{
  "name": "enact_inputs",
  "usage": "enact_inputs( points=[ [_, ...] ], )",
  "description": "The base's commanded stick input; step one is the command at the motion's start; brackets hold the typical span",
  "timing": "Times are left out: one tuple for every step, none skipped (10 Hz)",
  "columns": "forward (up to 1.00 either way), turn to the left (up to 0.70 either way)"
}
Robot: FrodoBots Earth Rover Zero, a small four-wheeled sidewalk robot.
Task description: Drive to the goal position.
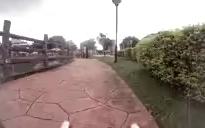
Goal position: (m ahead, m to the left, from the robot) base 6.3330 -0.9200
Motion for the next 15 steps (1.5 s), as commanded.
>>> enact_inputs(
  points=[
    [0.70,0.35],
    [0.70,0.35],
    [0.70,0.32],
    [0.70,0.22],
    [0.70,0.08],
    [0.70,0.01],
    [0.70,0.00],
    [0.70,0.00],
    [0.70,0.00],
    [0.70,0.00],
    [0.70,0.00],
    [0.70,0.00],
    [0.70,-0.03],
    [0.70,-0.06],
    [0.70,-0.26]
  ],
)
